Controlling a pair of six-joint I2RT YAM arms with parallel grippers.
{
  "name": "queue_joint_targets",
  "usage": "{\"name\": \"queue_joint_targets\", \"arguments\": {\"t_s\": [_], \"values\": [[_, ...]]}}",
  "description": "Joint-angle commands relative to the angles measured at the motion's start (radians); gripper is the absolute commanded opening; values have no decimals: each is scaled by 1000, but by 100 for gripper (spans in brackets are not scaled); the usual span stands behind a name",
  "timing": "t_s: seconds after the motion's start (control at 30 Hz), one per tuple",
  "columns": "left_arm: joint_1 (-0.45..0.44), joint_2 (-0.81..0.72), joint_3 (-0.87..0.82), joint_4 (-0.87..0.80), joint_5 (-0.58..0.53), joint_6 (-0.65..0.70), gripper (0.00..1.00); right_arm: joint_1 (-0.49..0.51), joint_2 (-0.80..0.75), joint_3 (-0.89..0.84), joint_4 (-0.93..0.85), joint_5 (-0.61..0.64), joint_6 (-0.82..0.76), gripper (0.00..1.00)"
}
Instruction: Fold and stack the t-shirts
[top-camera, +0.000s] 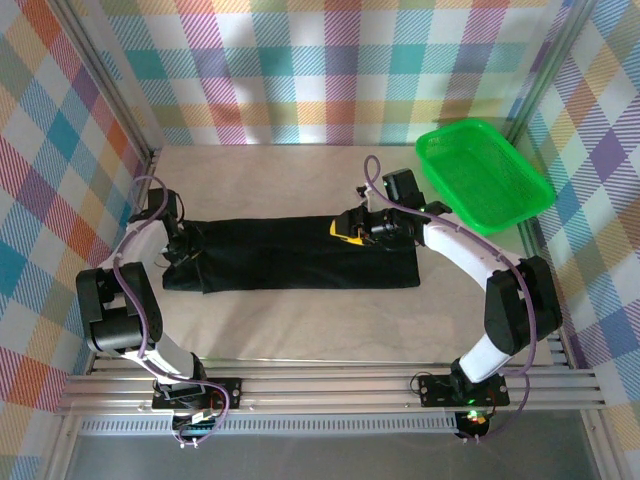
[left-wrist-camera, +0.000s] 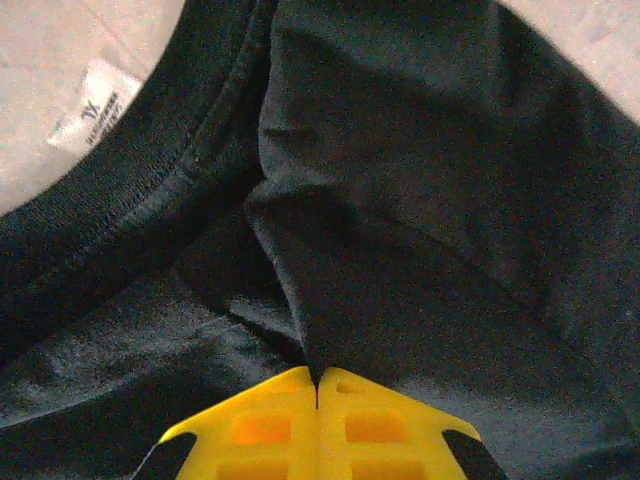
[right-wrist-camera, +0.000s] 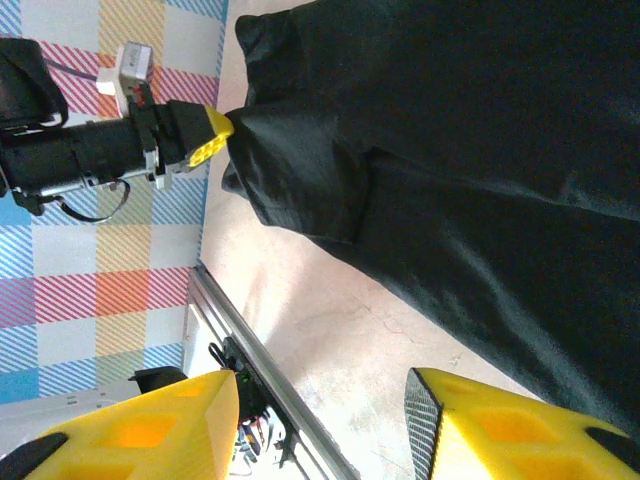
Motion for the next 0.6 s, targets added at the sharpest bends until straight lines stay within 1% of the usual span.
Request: {"name": "queue_joint_targets", "arguments": {"t_s": [0.0,0.13,0.27,0.37,0.43,0.47,0.5,0.57], "values": [[1,14,59,-40,-47,1,1,6,-5,28,-16,-4,-13,48],[3,89,130,-60,-74,19,1,6,-6,27,-24,-4,-13,48],[2,173,191,-64,-111,37,4,5,-13,25,-41,3,-21,48],[5,231,237,-63,-146,52,7,5,-24,19,-64,29,-31,47],[4,277,269,-69,-172,59,10,3,-33,16,-92,69,-41,47],[6,301,285,-72,-190,63,13,1,-38,15,-105,94,-45,46],[6,319,301,-77,-206,65,19,-2,-42,14,-125,128,-50,45],[5,333,325,-80,-234,60,35,-16,-52,12,-154,184,-59,43]]}}
